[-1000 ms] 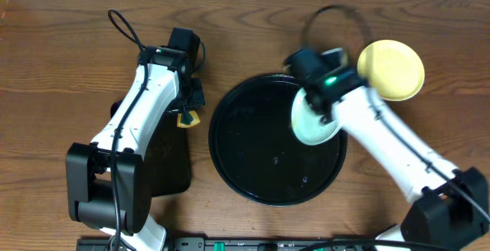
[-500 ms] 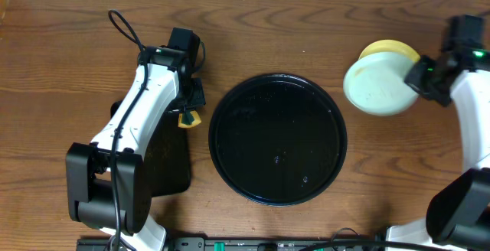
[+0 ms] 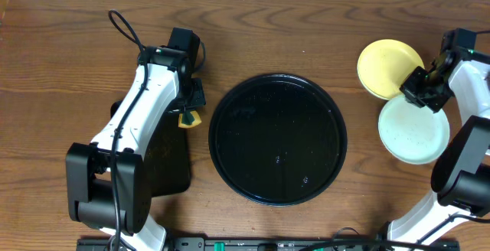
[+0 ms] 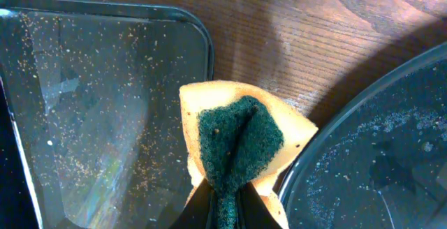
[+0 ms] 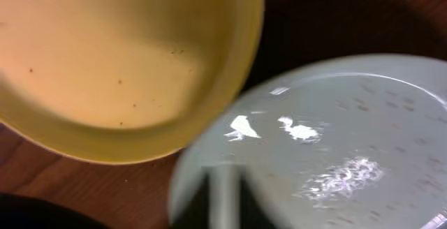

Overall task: Clean dirty plates on tray and stack at the side
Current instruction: 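Carry the mint plate right and set it below the yellow plate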

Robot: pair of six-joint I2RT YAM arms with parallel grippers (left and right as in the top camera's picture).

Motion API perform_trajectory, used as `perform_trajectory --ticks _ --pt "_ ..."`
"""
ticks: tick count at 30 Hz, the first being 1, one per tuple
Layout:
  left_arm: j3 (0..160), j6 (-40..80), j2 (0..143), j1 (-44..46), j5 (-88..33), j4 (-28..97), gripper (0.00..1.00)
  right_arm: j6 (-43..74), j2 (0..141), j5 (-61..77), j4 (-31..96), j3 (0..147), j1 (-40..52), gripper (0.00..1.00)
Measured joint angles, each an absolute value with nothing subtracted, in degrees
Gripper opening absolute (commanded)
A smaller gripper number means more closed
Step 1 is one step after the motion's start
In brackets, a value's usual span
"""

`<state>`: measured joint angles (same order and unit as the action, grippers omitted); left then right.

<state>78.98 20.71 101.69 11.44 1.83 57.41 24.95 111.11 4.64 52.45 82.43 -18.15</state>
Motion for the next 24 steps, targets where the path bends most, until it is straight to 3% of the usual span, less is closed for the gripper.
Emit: perform_trajectory --ticks 1,9,14,24 --pt "79.0 20.7 101.7 11.4 1.8 57.4 0.08 24.8 111.1 4.8 52.5 82.4 -18.1 0.53" --pt "79.0 20.7 101.7 11.4 1.8 57.6 0.08 22.3 111.1 5.4 56.8 83.7 -18.2 0.46" --pt "79.0 20.7 101.7 11.4 1.8 57.9 0.08 23.5 109.9 2.7 62.9 87.5 -19.4 0.5" --pt "79.0 19.6 101.7 11.4 1.8 58.0 0.08 27.6 106.0 -0.4 71.5 85.0 -35.9 0.44"
